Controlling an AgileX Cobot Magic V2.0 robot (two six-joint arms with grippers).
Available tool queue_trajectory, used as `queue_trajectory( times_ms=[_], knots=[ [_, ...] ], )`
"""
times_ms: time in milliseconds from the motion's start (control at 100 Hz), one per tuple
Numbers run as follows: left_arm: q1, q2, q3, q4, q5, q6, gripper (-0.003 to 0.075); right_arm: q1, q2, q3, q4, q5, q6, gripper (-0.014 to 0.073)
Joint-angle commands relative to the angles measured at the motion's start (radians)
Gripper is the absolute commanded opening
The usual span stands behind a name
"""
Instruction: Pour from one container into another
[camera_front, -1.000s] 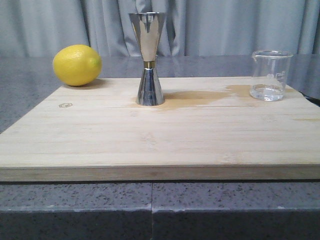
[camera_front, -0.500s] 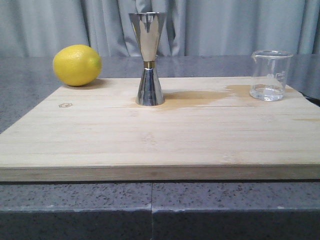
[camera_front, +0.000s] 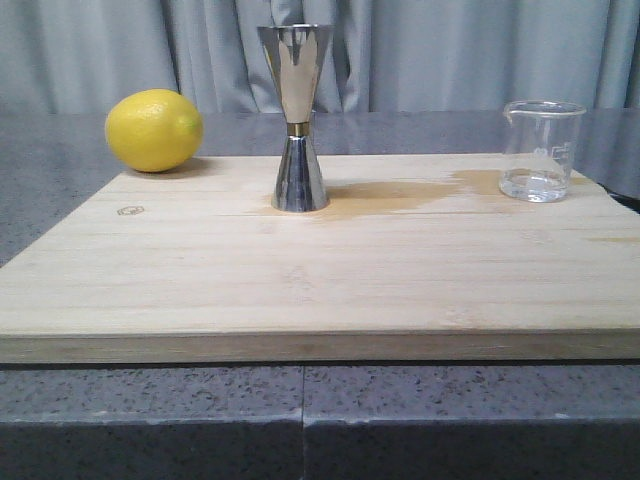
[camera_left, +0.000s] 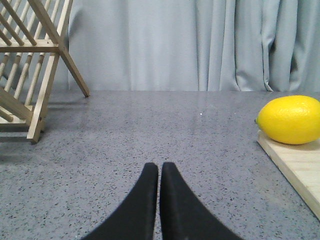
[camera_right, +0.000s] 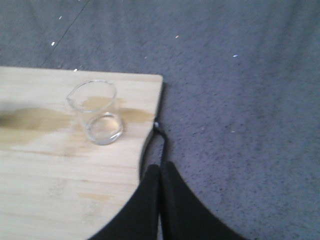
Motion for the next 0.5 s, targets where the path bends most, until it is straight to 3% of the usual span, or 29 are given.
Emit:
queue_trajectory(
  times_ms=[0, 160, 490],
  knots=[
    [0.001, -0.022, 0.028, -0.01, -0.082, 0.0, -0.0019, -0.073, -0.099, 0.066, 0.007, -0.146, -0.006, -0.0057],
    [0.001, -0.022, 0.028, -0.01, -0.082, 0.0, -0.0019, -0.16, -0.307, 0.247, 0.009, -0.272, -0.006, -0.0057],
    [0.001, -0.022, 0.028, -0.01, -0.082, 0.0, -0.0019, -0.16, -0.521, 0.544, 0.009, -0.525, -0.006, -0.0057]
  ],
)
